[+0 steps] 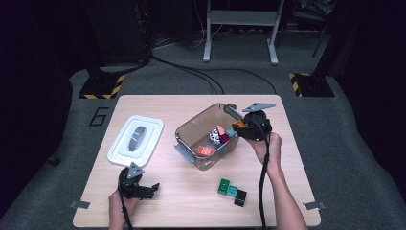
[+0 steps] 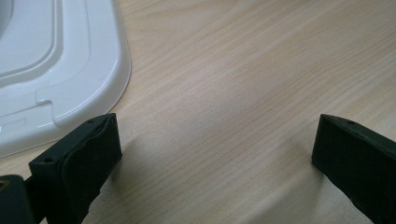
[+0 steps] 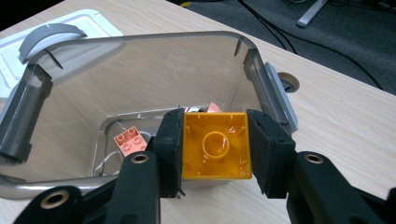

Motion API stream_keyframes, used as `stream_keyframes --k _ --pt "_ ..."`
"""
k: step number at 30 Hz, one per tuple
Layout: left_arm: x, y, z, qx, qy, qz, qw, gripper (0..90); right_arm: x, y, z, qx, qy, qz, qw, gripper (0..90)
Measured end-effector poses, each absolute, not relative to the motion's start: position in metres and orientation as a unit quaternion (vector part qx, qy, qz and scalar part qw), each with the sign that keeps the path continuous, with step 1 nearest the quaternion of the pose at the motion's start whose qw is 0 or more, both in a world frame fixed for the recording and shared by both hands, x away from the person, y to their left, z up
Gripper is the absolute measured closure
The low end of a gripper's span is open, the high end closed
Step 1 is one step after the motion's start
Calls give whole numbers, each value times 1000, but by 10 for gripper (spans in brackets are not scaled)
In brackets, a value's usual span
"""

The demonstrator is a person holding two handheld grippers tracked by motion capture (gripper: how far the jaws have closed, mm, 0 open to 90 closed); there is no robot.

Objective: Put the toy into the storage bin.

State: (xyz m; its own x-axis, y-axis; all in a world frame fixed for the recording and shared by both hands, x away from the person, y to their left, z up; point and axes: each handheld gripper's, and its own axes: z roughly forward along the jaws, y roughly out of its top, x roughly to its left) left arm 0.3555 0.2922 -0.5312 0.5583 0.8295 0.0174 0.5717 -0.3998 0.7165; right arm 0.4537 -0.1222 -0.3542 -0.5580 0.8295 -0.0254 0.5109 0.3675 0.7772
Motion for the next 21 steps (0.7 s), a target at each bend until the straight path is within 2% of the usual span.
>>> stream_keyframes --k 21 --pt "355 292 -531 814 430 190 340 13 469 -89 -362 401 820 362 188 589"
